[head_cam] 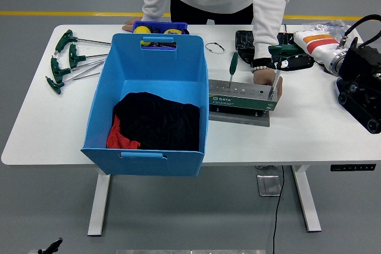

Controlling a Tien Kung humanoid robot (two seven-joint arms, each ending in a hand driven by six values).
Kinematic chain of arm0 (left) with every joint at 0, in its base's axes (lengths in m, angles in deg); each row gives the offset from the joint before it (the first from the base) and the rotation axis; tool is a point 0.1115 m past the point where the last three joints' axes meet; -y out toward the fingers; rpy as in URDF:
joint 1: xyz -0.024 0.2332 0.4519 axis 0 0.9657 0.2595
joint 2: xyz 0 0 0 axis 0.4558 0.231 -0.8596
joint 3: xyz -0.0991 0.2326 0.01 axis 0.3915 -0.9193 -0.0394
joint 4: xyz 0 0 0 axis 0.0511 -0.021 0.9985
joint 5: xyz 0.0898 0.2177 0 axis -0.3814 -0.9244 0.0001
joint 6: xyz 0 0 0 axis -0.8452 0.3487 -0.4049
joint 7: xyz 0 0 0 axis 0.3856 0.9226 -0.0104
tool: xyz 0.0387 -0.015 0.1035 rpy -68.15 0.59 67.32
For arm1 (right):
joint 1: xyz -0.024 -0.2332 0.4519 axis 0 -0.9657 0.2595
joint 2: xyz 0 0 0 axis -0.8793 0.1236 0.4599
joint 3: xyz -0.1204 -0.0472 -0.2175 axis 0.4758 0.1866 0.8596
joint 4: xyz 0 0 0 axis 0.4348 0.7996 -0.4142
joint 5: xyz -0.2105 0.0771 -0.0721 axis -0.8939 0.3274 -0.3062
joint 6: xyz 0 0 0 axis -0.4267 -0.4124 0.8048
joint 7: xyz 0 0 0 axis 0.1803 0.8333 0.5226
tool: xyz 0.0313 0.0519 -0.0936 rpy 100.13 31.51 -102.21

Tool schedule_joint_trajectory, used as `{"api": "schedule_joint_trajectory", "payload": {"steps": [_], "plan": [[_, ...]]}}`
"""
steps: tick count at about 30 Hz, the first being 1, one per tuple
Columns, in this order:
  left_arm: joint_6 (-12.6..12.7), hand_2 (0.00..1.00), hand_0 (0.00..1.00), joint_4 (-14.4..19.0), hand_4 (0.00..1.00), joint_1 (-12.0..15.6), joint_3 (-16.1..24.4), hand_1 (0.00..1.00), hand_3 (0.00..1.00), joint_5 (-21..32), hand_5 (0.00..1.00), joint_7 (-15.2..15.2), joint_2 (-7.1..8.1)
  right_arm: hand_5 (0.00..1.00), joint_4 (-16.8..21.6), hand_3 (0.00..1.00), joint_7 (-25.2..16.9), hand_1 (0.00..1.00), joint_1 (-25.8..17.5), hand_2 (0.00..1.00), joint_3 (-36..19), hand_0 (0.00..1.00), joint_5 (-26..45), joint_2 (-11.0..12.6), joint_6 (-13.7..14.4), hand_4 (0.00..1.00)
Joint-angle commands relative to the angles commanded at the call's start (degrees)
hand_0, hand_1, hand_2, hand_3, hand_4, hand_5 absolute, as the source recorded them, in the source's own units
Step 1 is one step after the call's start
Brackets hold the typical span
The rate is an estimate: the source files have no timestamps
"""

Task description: Lift tool from toolbox,place it in box,lift tool from toolbox,place it in box

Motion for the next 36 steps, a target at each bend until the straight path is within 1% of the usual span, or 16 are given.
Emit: {"api": "schedule_joint_trajectory", "payload": {"steps": [1, 2, 7, 8, 13, 14, 19, 20, 30, 31, 32, 36], "plan": [[-0.01, 0.79, 0.75, 0.0, 0.711, 0.02, 0.01, 0.79, 0.701, 0.02, 0.636, -0.01, -0.01, 0.862, 0.13, 0.141, 0.48, 0.086, 0.02, 0.124, 0.18, 0.072, 0.11, 0.06, 0.28, 0.998], [-0.01, 0.79, 0.75, 0.0, 0.711, 0.02, 0.04, 0.789, 0.703, 0.03, 0.636, -0.02, -0.03, 0.768, 0.23, 0.097, 0.91, 0.043, 0.05, 0.078, 0.2, 0.051, -0.23, 0.11, 0.51, 0.998], [-0.07, 0.79, 0.75, 0.0, 0.711, 0.01, 0.02, 0.789, 0.703, 0.2, 0.636, -0.14, -0.02, 0.768, 0.88, 0.097, 1.57, 0.043, 0.22, 0.078, 0.2, 0.051, -0.81, 0.56, 1.03, 0.998], [-0.07, 0.787, 0.749, 0.0, 0.711, 0.03, 0.07, 0.788, 0.702, 0.13, 0.635, -0.14, -0.03, 0.731, 0.96, 0.052, 1.58, 0.002, 0.26, 0.022, 0.16, 0.019, -0.8, 0.67, 1.15, 0.998], [-0.06, 0.787, 0.749, 0.0, 0.711, 0.27, 0.31, 0.788, 0.702, 0.05, 0.635, -0.21, 0.02, 0.731, 1.46, 0.052, 1.48, 0.002, 0.39, 0.022, 0.23, 0.019, -0.96, 1.16, 1.89, 0.998], [-0.05, 0.785, 0.749, 0.0, 0.712, 0.31, 0.35, 0.788, 0.701, 0.05, 0.637, -0.22, 0.02, 0.717, 1.59, 0.018, 1.46, 0.002, 0.41, 0.002, 0.27, 0.002, -1.07, 1.25, 2.01, 0.998], [-0.03, 0.785, 0.749, 0.0, 0.712, 0.6, 0.72, 0.788, 0.701, -0.27, 0.637, -0.19, 0.04, 0.717, 2.32, 0.018, 1.39, 0.002, 0.61, 0.002, 0.21, 0.002, -1.51, 1.7, 2.84, 0.998], [-0.03, 0.785, 0.747, 0.0, 0.711, 0.66, 0.84, 0.785, 0.701, -0.42, 0.636, -0.17, 0.04, 0.717, 2.44, 0.002, 1.51, 0.002, 0.66, 0.002, 0.19, 0.002, -1.62, 1.78, 2.86, 0.998], [-0.04, 0.784, 0.748, 0.0, 0.711, 0.92, 1.46, 0.784, 0.7, -0.94, 0.635, -0.16, -0.03, 0.714, 3.09, 0.002, 2.47, 0.002, 0.87, 0.002, -0.06, 0.002, -1.91, 2.83, 1.88, 0.981], [-0.03, 0.784, 0.748, 0.0, 0.711, 0.94, 1.45, 0.784, 0.7, -0.9, 0.635, -0.19, -0.02, 0.714, 3.41, 0.002, 2.61, 0.002, 0.98, 0.002, -0.18, 0.002, -2.04, 3.07, 1.63, 0.981], [-0.03, 0.782, 0.748, 0.0, 0.71, 0.97, 1.45, 0.783, 0.699, -0.82, 0.634, -0.23, -0.01, 0.734, 3.74, 0.002, 2.74, 0.002, 1.1, 0.002, -0.31, 0.002, -2.17, 3.33, 1.44, 0.942], [-0.03, 0.782, 0.748, 0.0, 0.71, 1.15, 1.65, 0.783, 0.699, -0.97, 0.634, -0.25, 0.05, 0.734, 5.08, 0.002, 3.07, 0.002, 1.51, 0.002, -1.07, 0.002, -2.33, 4.31, 0.83, 0.942]]}}
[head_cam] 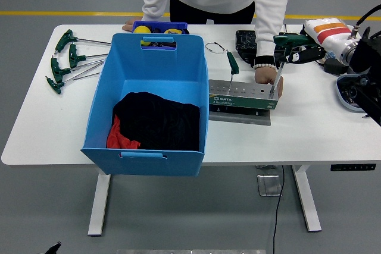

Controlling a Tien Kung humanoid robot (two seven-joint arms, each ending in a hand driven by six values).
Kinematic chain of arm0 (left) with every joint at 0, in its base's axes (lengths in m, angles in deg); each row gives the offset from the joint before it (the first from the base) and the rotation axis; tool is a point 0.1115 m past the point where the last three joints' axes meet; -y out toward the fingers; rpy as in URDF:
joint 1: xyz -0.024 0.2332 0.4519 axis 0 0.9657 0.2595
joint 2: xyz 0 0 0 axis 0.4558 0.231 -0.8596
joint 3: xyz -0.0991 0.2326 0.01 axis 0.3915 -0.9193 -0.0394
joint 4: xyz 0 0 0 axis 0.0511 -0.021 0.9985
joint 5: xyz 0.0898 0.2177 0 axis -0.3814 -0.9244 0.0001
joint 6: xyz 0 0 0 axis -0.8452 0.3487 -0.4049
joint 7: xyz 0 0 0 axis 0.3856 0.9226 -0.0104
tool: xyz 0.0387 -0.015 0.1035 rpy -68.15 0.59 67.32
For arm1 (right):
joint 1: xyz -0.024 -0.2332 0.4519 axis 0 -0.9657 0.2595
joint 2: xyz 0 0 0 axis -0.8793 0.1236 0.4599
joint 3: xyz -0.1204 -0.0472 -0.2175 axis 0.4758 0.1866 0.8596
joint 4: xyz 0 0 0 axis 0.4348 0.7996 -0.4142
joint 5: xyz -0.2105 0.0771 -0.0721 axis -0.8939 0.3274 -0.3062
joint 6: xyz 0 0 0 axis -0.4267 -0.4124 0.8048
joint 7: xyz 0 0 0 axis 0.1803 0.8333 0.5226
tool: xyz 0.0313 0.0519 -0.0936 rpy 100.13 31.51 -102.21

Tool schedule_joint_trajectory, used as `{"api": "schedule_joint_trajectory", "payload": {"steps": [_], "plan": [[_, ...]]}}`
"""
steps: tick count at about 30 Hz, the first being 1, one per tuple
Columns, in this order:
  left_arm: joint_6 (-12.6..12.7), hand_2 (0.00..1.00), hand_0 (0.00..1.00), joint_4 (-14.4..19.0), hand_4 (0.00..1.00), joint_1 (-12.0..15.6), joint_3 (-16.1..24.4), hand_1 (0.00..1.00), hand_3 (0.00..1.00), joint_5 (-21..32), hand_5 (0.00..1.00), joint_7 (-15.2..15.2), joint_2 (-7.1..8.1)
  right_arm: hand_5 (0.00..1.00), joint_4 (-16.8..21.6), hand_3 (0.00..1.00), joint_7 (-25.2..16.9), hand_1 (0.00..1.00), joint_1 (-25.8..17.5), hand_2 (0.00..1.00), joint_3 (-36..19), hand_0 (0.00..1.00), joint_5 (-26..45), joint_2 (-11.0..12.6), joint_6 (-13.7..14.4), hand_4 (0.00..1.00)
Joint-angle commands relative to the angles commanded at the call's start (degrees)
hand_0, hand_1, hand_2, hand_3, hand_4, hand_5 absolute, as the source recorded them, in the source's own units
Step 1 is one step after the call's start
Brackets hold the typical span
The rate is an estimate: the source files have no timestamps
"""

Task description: Lift tool from toolbox,place it in box,lift tool from toolbox,place it in box

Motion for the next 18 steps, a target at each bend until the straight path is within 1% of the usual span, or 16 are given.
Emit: {"api": "schedule_joint_trajectory", "payload": {"steps": [5, 8, 18], "plan": [[0.02, 0.781, 0.749, 0.0, 0.71, 0.39, 0.53, 0.783, 0.701, -0.39, 0.634, 0.02, 0.05, 0.738, 2.48, 0.002, 0.56, 0.002, 0.0, 0.002, -2.34, 0.002, -0.7, 1.52, -0.96, 0.948], [0.01, 0.779, 0.748, 0.0, 0.712, 0.66, 1.02, 0.779, 0.7, -0.83, 0.637, 0.09, 0.08, 0.733, 5.0, 0.002, 0.91, 0.002, 0.05, 0.002, -3.81, 0.002, -1.33, 2.9, -1.41, 0.96], [0.0, 0.779, 0.748, 0.0, 0.71, 1.14, 2.03, 0.779, 0.697, -1.77, 0.636, 0.33, 0.07, 0.731, 11.34, 0.002, 1.85, 0.002, 0.64, 0.002, -5.9, 0.002, -2.92, 5.55, -2.09, 0.955]]}}
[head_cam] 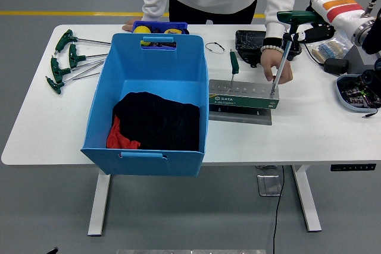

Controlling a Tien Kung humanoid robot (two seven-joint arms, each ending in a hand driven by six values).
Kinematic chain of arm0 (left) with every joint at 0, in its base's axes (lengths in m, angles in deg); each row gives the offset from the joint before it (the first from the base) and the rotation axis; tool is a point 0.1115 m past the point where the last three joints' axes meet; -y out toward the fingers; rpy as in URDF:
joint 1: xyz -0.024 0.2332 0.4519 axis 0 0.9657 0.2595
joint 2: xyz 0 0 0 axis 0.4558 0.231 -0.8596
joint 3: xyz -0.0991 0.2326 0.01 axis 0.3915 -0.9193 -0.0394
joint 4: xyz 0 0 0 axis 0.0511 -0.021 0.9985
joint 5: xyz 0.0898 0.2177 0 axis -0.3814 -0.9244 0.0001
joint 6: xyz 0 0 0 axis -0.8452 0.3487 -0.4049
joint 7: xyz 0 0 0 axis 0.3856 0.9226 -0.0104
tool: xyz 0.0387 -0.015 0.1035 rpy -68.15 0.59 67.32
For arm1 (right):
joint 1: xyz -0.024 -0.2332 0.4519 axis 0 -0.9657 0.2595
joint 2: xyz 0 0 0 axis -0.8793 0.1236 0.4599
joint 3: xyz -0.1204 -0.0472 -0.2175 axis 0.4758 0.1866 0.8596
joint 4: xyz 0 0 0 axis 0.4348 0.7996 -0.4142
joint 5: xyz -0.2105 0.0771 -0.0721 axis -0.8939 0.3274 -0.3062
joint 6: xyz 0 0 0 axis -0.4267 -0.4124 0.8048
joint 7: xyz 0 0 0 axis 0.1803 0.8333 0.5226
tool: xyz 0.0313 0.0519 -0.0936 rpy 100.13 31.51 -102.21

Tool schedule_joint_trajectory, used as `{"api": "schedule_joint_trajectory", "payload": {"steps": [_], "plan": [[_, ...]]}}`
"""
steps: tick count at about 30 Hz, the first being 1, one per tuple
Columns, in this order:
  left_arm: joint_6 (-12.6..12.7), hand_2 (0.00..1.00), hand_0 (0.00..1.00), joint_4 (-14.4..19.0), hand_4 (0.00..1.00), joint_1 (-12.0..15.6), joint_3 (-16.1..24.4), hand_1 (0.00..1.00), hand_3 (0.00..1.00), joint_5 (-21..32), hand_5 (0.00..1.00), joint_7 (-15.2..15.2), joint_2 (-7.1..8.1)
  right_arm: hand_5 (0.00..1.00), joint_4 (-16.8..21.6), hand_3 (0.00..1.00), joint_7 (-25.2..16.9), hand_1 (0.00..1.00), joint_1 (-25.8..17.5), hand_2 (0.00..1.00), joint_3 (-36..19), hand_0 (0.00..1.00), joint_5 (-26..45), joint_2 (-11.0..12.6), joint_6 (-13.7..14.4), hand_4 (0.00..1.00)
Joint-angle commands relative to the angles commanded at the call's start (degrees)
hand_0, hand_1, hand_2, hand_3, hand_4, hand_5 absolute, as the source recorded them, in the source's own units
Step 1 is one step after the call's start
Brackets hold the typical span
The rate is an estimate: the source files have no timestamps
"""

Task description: Lift tool from toolbox,place it in box,lift tool from toolbox,place it in box

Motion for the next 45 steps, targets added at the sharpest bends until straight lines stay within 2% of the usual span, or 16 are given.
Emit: {"api": "schedule_joint_trajectory", "payload": {"steps": [9, 17, 24, 29, 34, 39, 42, 45], "plan": [[-0.05, 0.775, 0.747, 0.0, 0.71, 0.44, 0.93, 0.776, 0.698, -1.23, 0.638, 0.33, 0.02, 0.735, 5.35, 0.002, 0.69, 0.002, -0.16, 0.002, -3.06, 0.002, -0.35, 1.28, -0.09, 0.917], [-0.05, 0.776, 0.747, 0.0, 0.71, 0.71, 1.53, 0.775, 0.699, -2.12, 0.639, 0.69, -0.01, 0.728, 8.62, 0.002, 1.2, 0.002, 0.23, 0.002, -4.97, 0.002, -0.92, 0.86, 0.07, 0.917], [-0.19, 0.775, 0.747, 0.0, 0.71, 0.85, 2.07, 0.775, 0.699, -3.26, 0.641, 1.07, 0.05, 0.728, 15.53, 0.002, 2.12, 0.002, 1.24, 0.002, -8.99, 0.002, -2.54, -0.9, 0.8, 0.916], [-0.22, 0.776, 0.747, 0.0, 0.709, 0.68, 2.24, 0.774, 0.7, -3.59, 0.642, 1.05, 0.14, 0.727, 21.46, 0.002, 3.12, 0.002, 2.18, 0.002, -9.88, 0.002, -3.54, -2.14, 1.33, 0.915], [-0.29, 0.776, 0.747, 0.0, 0.71, 0.51, 1.75, 0.774, 0.701, -3.22, 0.644, 0.92, 0.27, 0.728, 26.97, 0.002, 3.81, 0.002, 2.83, 0.002, -8.44, 0.002, -4.4, -3.87, 1.31, 0.915], [-0.36, 0.775, 0.747, 0.0, 0.71, 0.33, 1.34, 0.773, 0.701, -2.97, 0.646, 0.86, 0.33, 0.728, 31.61, 0.002, 4.56, 0.002, 3.54, 0.002, -4.03, 0.002, -4.96, -6.08, 1.78, 0.915], [-0.35, 0.775, 0.747, 0.0, 0.71, 0.13, 1.2, 0.773, 0.701, -3.0, 0.646, 0.88, 0.31, 0.728, 32.96, 0.002, 5.62, 0.002, 4.41, 0.002, 0.28, 0.002, -5.86, -7.59, 2.05, 0.915], [-0.31, 0.775, 0.745, 0.0, 0.71, -0.07, 1.03, 0.773, 0.7, -2.82, 0.646, 0.82, 0.32, 0.723, 32.54, 0.006, 6.34, 0.002, 5.49, 0.002, 4.61, 0.002, -5.94, -9.12, 2.63, 0.916]]}}
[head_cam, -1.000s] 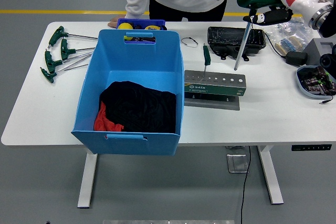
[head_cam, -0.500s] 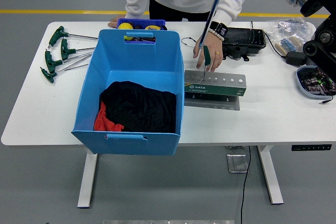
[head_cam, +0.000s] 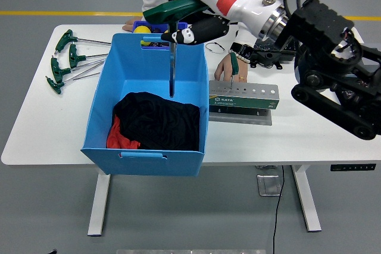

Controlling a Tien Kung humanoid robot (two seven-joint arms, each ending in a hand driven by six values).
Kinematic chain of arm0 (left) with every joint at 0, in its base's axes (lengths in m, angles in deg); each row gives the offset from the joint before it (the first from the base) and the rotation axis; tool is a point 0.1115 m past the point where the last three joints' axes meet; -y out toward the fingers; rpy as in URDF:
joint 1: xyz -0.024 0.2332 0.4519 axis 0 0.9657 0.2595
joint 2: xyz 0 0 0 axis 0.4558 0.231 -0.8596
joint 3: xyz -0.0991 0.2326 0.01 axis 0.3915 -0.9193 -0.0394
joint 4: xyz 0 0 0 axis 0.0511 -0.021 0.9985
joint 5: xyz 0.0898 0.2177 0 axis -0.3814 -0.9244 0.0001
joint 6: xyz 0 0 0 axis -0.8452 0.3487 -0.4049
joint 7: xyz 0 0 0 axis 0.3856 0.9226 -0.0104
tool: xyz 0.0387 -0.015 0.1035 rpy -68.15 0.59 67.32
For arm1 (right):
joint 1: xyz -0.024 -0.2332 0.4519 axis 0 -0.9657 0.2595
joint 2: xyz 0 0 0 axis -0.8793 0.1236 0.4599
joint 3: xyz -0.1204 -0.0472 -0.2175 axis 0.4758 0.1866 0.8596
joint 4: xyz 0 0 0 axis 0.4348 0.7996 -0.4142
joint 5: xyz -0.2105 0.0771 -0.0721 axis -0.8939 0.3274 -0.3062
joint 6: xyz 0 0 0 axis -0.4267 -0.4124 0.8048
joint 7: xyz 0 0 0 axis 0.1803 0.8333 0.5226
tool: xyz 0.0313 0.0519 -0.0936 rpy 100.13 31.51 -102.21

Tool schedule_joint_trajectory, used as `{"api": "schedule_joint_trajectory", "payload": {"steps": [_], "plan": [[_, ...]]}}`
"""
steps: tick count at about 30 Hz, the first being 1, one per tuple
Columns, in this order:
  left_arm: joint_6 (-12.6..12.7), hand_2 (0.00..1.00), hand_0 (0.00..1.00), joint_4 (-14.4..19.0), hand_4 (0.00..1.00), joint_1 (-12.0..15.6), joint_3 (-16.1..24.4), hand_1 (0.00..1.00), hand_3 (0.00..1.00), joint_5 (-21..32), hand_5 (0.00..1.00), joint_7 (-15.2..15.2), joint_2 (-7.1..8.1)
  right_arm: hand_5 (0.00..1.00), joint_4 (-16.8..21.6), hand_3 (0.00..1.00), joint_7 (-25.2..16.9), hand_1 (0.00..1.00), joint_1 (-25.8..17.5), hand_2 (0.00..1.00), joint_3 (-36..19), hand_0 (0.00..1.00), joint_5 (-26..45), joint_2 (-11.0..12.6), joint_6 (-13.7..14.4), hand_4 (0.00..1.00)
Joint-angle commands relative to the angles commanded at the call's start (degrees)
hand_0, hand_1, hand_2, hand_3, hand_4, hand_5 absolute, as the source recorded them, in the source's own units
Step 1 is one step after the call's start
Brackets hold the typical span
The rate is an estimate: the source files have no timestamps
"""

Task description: Lift tool from toolbox,place it in box,lift tool from toolbox,place it in box

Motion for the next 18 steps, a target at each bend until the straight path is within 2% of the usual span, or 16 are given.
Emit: {"api": "schedule_joint_trajectory", "payload": {"steps": [4, 5, 10, 11, 16, 17, 18], "plan": [[0.02, 0.775, 0.745, 0.0, 0.71, -0.14, 0.05, 0.773, 0.7, -0.05, 0.646, -0.07, 0.07, 0.723, -2.25, 0.006, 0.65, 0.002, 1.34, 0.002, 5.24, 0.002, -1.07, -1.82, 1.24, 0.916], [0.04, 0.774, 0.746, 0.0, 0.709, -0.18, 0.06, 0.773, 0.699, -0.05, 0.648, -0.07, 0.07, 0.694, -2.93, 0.186, 0.95, 0.071, 1.56, 0.159, 6.42, 0.188, -2.0, -2.31, 1.06, 0.936], [0.13, 0.774, 0.746, 0.0, 0.709, -0.44, 0.12, 0.773, 0.699, -0.39, 0.648, -0.01, 0.15, 0.694, -6.28, 0.186, 1.89, 0.071, 2.63, 0.159, 10.73, 0.188, -2.73, -4.5, -0.89, 0.936], [0.14, 0.771, 0.745, 0.0, 0.706, -0.5, 0.14, 0.765, 0.698, -0.48, 0.644, 0.01, 0.18, 0.69, -6.89, 0.463, 2.14, 0.28, 2.99, 0.419, 11.36, 0.511, -2.7, -4.79, -1.31, 0.951], [0.23, 0.771, 0.745, 0.0, 0.706, -0.6, 0.76, 0.765, 0.698, -1.42, 0.644, 0.15, 0.33, 0.69, -9.9, 0.463, 4.19, 0.28, 4.78, 0.419, 14.2, 0.511, -4.04, -6.33, -3.5, 0.951], [0.26, 0.768, 0.743, 0.0, 0.707, -0.61, 0.78, 0.765, 0.697, -1.47, 0.647, 0.16, 0.33, 0.689, -10.29, 0.577, 4.51, 0.494, 4.9, 0.581, 14.41, 0.571, -4.39, -6.55, -3.64, 0.968], [0.28, 0.768, 0.743, 0.0, 0.707, -0.64, 0.75, 0.765, 0.697, -1.52, 0.647, 0.17, 0.35, 0.689, -10.93, 0.577, 4.89, 0.494, 4.89, 0.581, 14.53, 0.571, -4.71, -6.88, -3.71, 0.968]]}}
